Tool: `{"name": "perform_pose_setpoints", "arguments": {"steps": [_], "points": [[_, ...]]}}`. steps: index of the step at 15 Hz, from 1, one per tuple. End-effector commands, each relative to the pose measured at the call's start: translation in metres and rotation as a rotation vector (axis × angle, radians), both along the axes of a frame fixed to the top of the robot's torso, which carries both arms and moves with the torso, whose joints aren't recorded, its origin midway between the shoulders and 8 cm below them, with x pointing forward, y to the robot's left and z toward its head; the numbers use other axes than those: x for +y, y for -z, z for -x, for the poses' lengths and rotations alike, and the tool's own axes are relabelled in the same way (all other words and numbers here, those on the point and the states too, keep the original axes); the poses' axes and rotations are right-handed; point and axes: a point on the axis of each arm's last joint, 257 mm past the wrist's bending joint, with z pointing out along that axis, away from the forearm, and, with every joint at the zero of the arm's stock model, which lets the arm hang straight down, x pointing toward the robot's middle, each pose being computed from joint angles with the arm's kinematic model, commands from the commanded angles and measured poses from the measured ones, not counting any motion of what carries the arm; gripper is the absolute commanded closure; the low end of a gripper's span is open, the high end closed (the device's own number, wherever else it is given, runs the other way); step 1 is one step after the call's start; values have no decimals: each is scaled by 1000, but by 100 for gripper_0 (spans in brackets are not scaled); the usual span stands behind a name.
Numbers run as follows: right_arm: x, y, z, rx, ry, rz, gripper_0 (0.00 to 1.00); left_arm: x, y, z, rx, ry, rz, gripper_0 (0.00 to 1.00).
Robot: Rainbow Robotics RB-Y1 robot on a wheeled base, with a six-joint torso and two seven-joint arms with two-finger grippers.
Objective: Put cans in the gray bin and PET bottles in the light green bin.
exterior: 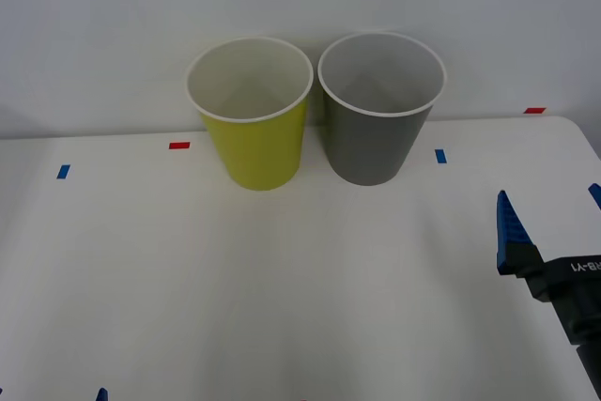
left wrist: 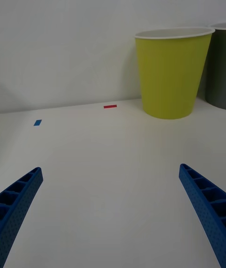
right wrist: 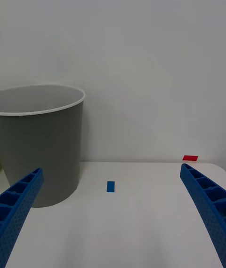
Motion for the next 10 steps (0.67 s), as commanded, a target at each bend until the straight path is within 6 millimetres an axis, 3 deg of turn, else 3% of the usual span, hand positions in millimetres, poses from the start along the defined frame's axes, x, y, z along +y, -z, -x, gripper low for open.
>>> {"name": "perform_pose_setpoints", "arguments": {"steps": [1, 6, 10], "points": [[0, 22, 23, -31, -19, -15, 0, 0, 0, 0, 0, 0, 0, 0], [-10, 43, 65, -19, -33, 37, 0, 0, 0, 0, 0, 0, 0, 0], [-4, 54, 93, 10, -35, 25, 0, 0, 0, 0, 0, 0, 0, 0]]}}
